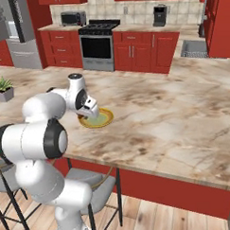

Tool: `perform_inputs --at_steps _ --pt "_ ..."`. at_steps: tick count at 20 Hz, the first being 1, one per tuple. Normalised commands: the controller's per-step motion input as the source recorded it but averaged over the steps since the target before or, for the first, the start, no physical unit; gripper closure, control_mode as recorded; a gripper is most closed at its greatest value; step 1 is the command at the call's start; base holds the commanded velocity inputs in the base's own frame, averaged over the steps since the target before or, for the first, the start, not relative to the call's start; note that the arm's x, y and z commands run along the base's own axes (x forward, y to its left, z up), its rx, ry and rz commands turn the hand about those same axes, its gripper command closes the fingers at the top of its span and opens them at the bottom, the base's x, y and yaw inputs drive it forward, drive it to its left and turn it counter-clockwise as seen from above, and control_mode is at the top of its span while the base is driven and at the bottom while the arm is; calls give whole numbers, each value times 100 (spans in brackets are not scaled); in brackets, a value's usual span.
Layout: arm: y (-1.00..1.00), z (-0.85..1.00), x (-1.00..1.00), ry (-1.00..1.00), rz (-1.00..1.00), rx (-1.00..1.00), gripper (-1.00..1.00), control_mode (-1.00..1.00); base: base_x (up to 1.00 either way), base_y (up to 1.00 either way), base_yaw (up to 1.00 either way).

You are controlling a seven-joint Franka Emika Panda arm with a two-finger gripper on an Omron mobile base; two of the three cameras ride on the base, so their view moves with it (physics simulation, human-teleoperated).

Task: Take the chicken drumstick from the fridge and place it on the digital scale on the counter by the fridge. Wait a few seconds for a reading, then move it to the plate on the dining counter.

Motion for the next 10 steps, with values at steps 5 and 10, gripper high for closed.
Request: perform_inputs --at_steps 5,10 --pt "0 -67 52 0 0 -5 100 -100 0 0 0" --pt "0 -30 48 0 0 -6 100 -100 0 0 0"
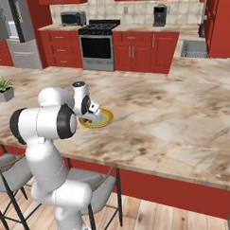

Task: Take the chicken drumstick from the fridge and place it on the digital scale on the counter by the fridge. Wait a few seconds for a reading, then move it to the plate on the dining counter.

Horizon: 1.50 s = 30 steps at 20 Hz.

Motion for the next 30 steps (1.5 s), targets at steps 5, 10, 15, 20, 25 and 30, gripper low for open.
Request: perform_inputs --at_steps 5,10,15,20,25,30 --pt "0 -15 49 0 0 -5 100 -100 0 0 0" --pt "0 -25 64 0 0 -3 100 -100 0 0 0" --pt "0 -41 61 0 0 -3 100 -100 0 0 0" --pt "0 -35 37 0 0 -1 100 -100 0 0 0" --pt "-4 -12 0 0 0 0 -100 -100 0 0 0" --pt "-25 2 -8 -2 0 0 -100 -100 0 0 0"
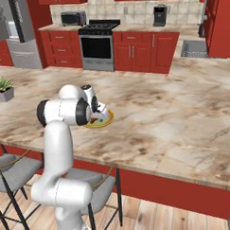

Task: Take the chicken drumstick from the fridge and place it on the digital scale on the counter by the fridge. Wait a few seconds for a reading, then move it to the plate on the dining counter.

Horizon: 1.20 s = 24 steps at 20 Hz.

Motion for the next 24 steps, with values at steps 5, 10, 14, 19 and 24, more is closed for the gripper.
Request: perform_inputs --at_steps 5,10,14,19,24 --pt "-23 43 -20 -11 0 1 -100 -100 0 0 0" --pt "-2 100 -90 -29 2 11 -100 -100 0 0 0" --pt "0 100 -100 -17 3 11 -100 -100 0 0 0" --pt "0 78 -100 -2 0 3 -100 -100 0 0 0" --pt "0 37 -100 7 0 0 -100 -100 0 0 0"
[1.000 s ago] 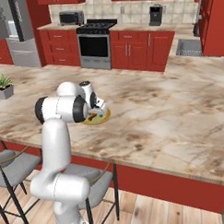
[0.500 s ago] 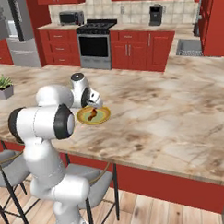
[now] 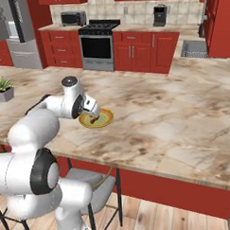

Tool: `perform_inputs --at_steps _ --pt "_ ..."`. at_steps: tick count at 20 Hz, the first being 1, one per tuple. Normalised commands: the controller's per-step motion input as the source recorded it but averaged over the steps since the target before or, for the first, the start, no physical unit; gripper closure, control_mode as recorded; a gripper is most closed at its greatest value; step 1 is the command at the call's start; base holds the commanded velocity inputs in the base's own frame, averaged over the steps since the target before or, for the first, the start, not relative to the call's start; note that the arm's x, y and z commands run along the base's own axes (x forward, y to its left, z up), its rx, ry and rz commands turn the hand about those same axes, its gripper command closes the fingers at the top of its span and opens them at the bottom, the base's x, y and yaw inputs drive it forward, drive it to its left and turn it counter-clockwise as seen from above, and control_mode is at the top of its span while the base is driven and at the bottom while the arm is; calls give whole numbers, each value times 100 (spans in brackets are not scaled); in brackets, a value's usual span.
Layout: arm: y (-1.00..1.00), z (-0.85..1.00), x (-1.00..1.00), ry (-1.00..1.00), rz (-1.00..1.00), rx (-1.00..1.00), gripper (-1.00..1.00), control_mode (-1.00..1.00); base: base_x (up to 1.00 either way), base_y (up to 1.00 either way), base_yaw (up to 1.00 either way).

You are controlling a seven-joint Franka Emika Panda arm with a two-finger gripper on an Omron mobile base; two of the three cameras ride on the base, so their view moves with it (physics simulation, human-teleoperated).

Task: Take the chicken drumstick from the fridge and place it on the digital scale on the counter by the fridge. Wait a few seconds for a reading, then move it to the plate on the dining counter.

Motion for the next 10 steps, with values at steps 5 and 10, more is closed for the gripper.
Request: perform_inputs --at_steps 5,10 --pt "0 21 -100 18 0 0 -100 -100 0 0 0" --pt "0 2 -100 24 0 0 -100 -100 0 0 0"
